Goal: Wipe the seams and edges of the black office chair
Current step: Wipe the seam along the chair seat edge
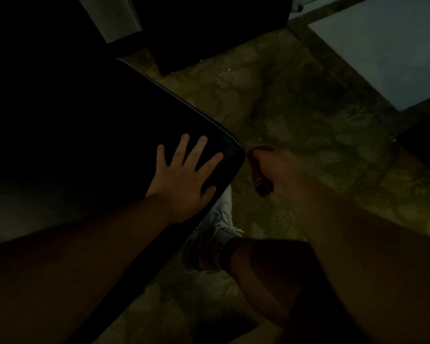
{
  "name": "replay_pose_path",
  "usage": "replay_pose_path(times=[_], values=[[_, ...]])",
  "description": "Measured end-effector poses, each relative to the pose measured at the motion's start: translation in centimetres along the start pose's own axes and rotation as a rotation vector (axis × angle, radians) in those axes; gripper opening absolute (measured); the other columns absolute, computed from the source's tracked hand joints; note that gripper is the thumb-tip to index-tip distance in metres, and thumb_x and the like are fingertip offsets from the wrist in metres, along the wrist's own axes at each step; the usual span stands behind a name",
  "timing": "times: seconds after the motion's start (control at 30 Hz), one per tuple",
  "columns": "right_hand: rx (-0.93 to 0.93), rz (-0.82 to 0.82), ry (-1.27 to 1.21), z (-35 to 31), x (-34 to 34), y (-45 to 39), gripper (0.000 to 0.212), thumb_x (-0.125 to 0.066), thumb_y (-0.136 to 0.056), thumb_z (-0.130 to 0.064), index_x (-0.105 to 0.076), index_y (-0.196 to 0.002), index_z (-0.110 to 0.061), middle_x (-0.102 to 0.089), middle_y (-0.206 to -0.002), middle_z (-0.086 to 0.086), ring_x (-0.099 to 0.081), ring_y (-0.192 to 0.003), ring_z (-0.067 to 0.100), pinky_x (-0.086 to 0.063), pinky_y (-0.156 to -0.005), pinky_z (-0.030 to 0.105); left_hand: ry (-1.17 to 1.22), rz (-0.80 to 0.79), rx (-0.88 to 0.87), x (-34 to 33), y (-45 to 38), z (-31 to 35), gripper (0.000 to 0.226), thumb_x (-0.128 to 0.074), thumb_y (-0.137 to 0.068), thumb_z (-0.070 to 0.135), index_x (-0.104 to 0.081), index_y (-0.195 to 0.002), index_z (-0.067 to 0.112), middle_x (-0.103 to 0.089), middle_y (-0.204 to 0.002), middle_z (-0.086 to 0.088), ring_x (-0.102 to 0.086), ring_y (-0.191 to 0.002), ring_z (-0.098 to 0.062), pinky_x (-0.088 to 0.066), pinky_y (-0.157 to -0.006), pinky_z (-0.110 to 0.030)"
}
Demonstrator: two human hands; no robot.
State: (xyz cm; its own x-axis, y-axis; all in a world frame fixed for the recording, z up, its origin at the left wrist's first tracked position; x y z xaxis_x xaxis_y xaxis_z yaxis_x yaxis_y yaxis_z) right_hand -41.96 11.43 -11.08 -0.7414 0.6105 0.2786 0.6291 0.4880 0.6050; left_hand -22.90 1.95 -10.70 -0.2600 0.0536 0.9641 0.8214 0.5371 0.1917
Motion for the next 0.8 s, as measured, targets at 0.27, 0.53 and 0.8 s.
replay_pose_path(times=[0.27,0.53,0.8], values=[[0.102,0.0,0.214,-0.1,-0.3,-0.6,0.033,-0.058,-0.095,-0.022,-0.058,-0.125,-0.009,-0.06,-0.114,0.01,-0.056,-0.087,0.018,-0.044,-0.064,0.024,-0.002,0.073,-0.033,-0.8,1.3,0.1,0.073,-0.026,-0.095,0.066,0.002,-0.158,0.041,0.012,-0.169,-0.004,0.012,-0.154,-0.037,-0.006,-0.116,-0.072],[-0.08,-0.177,0.32,-0.5,-0.6,-0.8,0.015,-0.056,-0.096,-0.019,-0.057,-0.109,-0.012,-0.058,-0.091,0.01,-0.057,-0.076,0.022,-0.046,-0.057,0.028,-0.03,0.103,-0.092,-1.6,2.7,-0.1,0.075,-0.018,-0.091,0.068,0.003,-0.158,0.041,0.01,-0.169,-0.006,0.009,-0.154,-0.039,-0.008,-0.114,-0.073],[-0.087,-0.24,0.419,-0.9,-0.4,-0.7,0.014,-0.058,-0.096,-0.02,-0.061,-0.101,-0.007,-0.057,-0.085,0.01,-0.057,-0.071,0.022,-0.051,-0.058,0.028,-0.037,0.137,-0.118,-1.9,3.4,-0.3,0.076,-0.026,-0.092,0.068,-0.003,-0.159,0.04,0.003,-0.17,-0.007,0.003,-0.155,-0.039,-0.012,-0.113,-0.074]])
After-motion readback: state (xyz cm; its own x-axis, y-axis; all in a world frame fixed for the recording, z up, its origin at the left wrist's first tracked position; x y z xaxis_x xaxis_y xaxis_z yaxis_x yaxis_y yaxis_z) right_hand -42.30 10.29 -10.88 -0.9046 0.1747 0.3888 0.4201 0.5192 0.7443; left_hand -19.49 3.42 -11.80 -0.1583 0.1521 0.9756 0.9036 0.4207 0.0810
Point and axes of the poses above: each hand's wrist, its own y-axis away from the middle knuckle, its own x-axis out of the back of the hand, z = x × y, the point moved 2 cm from there along -y, towards the middle knuckle
